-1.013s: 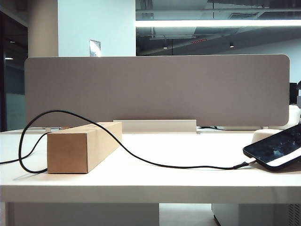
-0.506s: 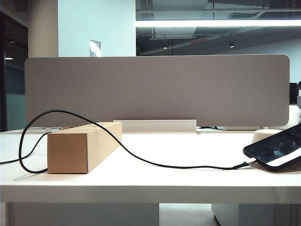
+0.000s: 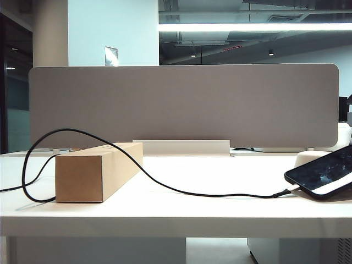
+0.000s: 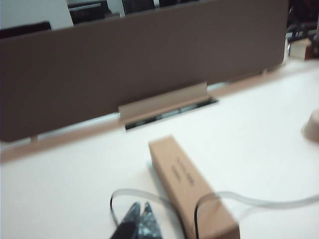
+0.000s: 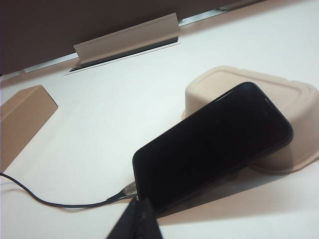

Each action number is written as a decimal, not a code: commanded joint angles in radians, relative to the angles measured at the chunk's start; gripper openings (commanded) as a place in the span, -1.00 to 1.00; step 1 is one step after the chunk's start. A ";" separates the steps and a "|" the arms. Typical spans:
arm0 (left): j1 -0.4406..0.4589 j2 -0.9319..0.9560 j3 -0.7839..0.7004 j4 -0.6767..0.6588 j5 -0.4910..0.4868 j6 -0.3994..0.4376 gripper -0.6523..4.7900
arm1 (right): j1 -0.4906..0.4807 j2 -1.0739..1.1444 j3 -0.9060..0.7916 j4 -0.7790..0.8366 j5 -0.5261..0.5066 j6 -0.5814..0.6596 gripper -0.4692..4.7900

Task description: Pick up the charging cable and the phone, plug the charging cable into the charging port on the phone, and finally place them back on the table.

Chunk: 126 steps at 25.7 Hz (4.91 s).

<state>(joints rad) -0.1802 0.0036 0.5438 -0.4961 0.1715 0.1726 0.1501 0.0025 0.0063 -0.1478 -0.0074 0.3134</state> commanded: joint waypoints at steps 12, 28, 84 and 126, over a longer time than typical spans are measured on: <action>0.000 0.007 -0.203 0.352 -0.260 -0.037 -0.78 | 0.000 -0.001 -0.006 0.019 0.005 -0.004 -0.83; 0.000 0.006 -0.465 0.426 -0.169 -0.202 -0.78 | 0.000 -0.002 -0.006 0.018 0.001 -0.004 -0.83; 0.195 0.000 -0.536 0.348 -0.216 -0.124 -0.78 | -0.002 -0.002 -0.006 0.018 0.039 -0.080 -0.83; 0.195 0.000 -0.536 0.348 -0.216 -0.124 -0.78 | -0.238 -0.003 -0.006 0.096 -0.068 -0.294 -0.82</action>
<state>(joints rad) 0.0135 0.0029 0.0048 -0.1539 -0.0483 0.0517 -0.0895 0.0021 0.0063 -0.0624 -0.1013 0.0254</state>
